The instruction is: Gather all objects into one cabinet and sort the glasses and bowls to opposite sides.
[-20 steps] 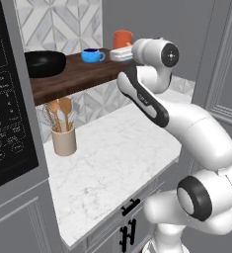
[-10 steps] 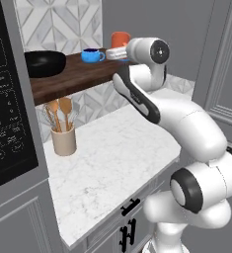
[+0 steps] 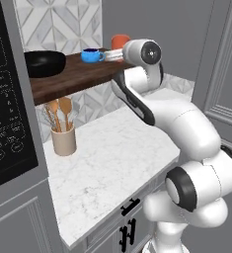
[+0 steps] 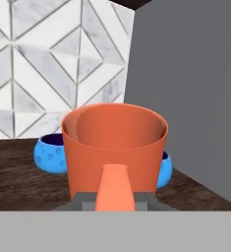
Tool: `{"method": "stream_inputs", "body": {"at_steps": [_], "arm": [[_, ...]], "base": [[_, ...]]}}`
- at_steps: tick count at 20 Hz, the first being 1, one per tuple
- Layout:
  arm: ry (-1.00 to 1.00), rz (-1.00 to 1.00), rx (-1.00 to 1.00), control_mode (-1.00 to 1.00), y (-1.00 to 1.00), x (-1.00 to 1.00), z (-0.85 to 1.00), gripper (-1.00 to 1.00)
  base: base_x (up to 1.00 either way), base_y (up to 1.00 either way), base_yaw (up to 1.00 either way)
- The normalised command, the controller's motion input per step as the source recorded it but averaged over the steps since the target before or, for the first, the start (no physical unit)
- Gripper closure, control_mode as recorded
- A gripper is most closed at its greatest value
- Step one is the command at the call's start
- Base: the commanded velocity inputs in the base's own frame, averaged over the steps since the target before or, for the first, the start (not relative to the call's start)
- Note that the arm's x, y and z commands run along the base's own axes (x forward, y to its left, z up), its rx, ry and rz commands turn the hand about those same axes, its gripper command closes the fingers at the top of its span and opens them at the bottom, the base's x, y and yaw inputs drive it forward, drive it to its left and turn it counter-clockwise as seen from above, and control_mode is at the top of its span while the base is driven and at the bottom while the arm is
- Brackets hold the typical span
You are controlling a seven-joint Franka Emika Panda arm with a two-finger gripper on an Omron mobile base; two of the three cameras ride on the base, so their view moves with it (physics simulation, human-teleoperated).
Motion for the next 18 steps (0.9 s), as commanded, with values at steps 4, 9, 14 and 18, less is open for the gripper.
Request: {"method": "stream_inputs", "body": {"at_steps": [4,9,14,18], "arm": [[0.01,-0.06,0.0,-1.0,0.06,0.06,-0.14,1.0],[0.05,-0.05,0.0,-1.0,0.09,0.15,-0.12,1.0],[0.05,-0.01,0.0,-1.0,0.12,0.4,-0.05,1.0],[0.06,0.0,0.01,-1.0,0.05,0.47,0.0,1.0]], "base": [[0.0,0.0,0.0],[0.0,0.0,0.0],[0.0,0.0,0.0],[0.0,0.0,0.0]]}}
